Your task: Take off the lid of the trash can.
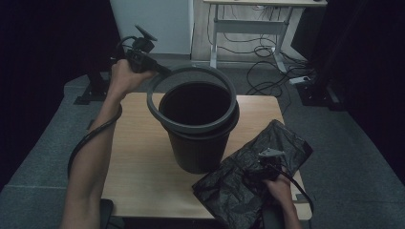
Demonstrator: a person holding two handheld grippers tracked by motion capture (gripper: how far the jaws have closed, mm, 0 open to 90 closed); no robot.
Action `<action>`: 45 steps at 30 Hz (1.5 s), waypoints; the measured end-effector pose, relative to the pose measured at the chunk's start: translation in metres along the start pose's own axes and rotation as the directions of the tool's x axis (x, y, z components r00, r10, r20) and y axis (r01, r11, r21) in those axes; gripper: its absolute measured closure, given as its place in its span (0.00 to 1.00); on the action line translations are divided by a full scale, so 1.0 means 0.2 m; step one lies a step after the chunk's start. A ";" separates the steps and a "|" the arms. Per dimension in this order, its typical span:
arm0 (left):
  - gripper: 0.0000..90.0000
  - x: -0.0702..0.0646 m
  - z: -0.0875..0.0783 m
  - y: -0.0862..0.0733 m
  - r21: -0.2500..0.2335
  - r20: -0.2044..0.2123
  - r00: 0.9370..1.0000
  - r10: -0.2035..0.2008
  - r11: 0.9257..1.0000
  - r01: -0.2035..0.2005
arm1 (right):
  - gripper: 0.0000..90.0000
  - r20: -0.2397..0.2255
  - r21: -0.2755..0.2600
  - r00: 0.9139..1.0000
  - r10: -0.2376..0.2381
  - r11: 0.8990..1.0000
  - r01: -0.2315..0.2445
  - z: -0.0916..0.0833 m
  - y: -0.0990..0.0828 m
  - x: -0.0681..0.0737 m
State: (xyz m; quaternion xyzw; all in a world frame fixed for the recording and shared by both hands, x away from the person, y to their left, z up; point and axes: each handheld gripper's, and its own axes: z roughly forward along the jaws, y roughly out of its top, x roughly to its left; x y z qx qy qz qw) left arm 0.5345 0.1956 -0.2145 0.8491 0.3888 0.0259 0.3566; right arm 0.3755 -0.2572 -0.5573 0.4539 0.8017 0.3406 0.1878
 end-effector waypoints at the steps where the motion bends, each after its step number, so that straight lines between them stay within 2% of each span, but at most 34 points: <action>1: 0.88 0.01 0.00 -0.01 0.000 -0.004 1.000 -0.003 1.000 0.003 | 0.00 0.000 0.000 1.000 0.000 1.000 0.000 0.00 0.00 0.00; 12: 0.88 0.11 -0.06 -0.11 -0.017 -0.050 0.998 -0.037 0.999 0.036 | 0.00 0.000 0.000 1.000 0.000 1.000 0.000 0.00 0.00 0.00; 20: 0.88 0.18 -0.11 -0.18 -0.024 -0.069 0.996 -0.065 0.998 0.063 | 0.00 0.000 0.000 1.000 -0.001 1.000 0.001 0.00 0.00 0.00; 45: 0.88 0.38 -0.22 -0.45 -0.042 -0.122 0.980 -0.158 0.987 0.154 | 0.00 0.000 0.000 1.000 0.000 1.000 0.000 0.00 0.00 0.00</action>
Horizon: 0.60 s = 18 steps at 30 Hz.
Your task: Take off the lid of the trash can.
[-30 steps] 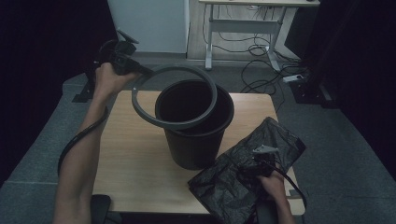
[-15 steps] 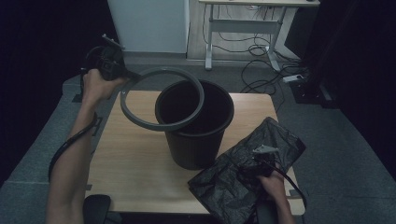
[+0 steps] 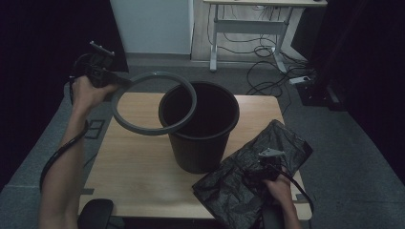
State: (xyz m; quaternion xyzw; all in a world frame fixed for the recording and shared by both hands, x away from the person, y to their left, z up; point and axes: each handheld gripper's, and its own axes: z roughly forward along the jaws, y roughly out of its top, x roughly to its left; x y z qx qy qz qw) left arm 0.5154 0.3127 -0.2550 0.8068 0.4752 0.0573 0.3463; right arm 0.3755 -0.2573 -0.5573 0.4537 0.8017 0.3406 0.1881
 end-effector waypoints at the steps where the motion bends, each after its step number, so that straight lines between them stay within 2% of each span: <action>1: 0.88 0.01 -0.01 -0.01 0.000 -0.002 1.000 -0.003 1.000 0.003 | 0.00 0.000 0.000 1.000 0.000 1.000 0.000 0.00 0.00 0.00; 18: 0.88 0.17 -0.10 -0.17 -0.013 -0.032 0.997 -0.072 0.997 0.072 | 0.00 0.000 0.000 1.000 0.000 1.000 0.000 0.00 0.00 0.00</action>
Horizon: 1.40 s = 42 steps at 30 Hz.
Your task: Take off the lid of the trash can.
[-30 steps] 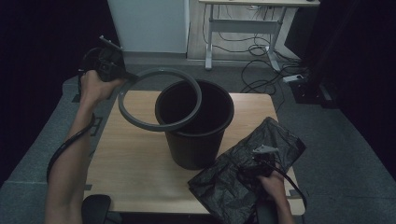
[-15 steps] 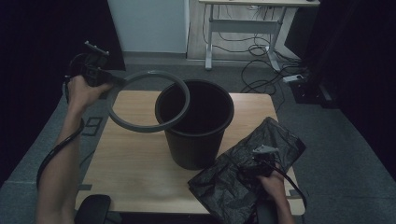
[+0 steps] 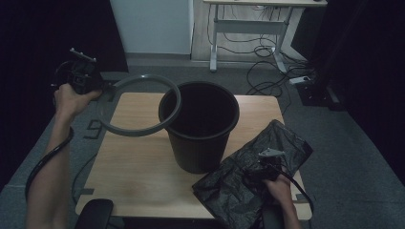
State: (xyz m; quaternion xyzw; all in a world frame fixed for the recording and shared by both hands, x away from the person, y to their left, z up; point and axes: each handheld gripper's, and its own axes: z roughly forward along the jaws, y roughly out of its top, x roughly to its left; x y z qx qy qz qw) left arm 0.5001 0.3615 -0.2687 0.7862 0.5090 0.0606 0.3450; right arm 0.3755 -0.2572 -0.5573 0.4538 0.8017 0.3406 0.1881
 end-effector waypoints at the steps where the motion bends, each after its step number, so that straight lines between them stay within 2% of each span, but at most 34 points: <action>1: 0.88 0.01 -0.01 -0.01 -0.003 -0.001 1.000 -0.006 1.000 0.006 | 0.00 0.000 0.000 1.000 0.000 1.000 0.000 0.00 0.00 0.00; 15: 0.88 0.14 -0.09 -0.14 -0.023 -0.022 0.998 -0.057 0.998 0.057 | 0.00 0.000 0.000 1.000 0.000 1.000 0.000 0.00 0.00 0.00; 29: 0.88 0.26 -0.14 -0.27 -0.039 -0.034 0.992 -0.121 0.992 0.119 | 0.00 0.000 0.001 1.000 -0.001 1.000 0.001 0.00 0.00 0.00; 33: 0.88 0.28 -0.14 -0.30 -0.032 -0.046 0.991 -0.126 0.992 0.124 | 0.00 0.000 0.001 1.000 -0.001 1.000 0.001 0.00 0.00 0.00; 42: 0.88 0.32 -0.04 -0.39 -0.037 -0.029 0.990 -0.138 0.990 0.137 | 0.00 0.000 0.001 1.000 -0.001 1.000 0.001 0.00 0.00 0.00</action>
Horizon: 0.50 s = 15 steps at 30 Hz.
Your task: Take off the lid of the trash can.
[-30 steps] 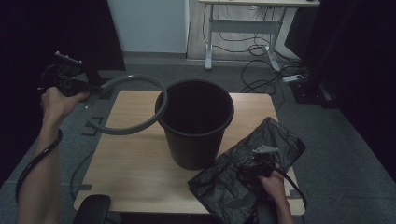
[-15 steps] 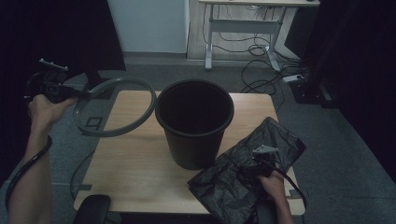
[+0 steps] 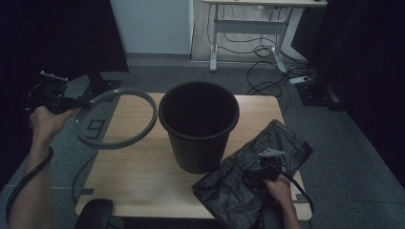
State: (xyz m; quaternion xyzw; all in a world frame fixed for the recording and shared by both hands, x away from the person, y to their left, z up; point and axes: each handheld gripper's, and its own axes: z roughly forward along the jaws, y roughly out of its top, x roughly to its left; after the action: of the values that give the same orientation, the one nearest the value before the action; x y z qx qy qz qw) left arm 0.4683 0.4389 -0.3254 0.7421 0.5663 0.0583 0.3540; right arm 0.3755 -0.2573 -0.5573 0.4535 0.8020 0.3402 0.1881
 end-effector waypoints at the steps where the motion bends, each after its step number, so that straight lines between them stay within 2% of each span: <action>1: 0.88 0.00 0.01 -0.01 0.001 0.000 1.000 0.000 1.000 0.000 | 0.00 0.000 0.000 1.000 -0.001 1.000 0.001 0.00 0.00 0.00; 15: 0.88 0.02 0.19 -0.13 0.008 0.011 1.000 0.027 1.000 -0.027 | 0.00 0.001 0.000 1.000 0.000 1.000 0.000 0.00 0.00 0.00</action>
State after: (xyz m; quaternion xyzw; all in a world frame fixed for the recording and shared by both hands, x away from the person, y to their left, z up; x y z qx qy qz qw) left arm 0.4679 0.4283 -0.3698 0.7514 0.5544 0.0570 0.3533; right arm 0.3755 -0.2573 -0.5573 0.4539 0.8019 0.3399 0.1881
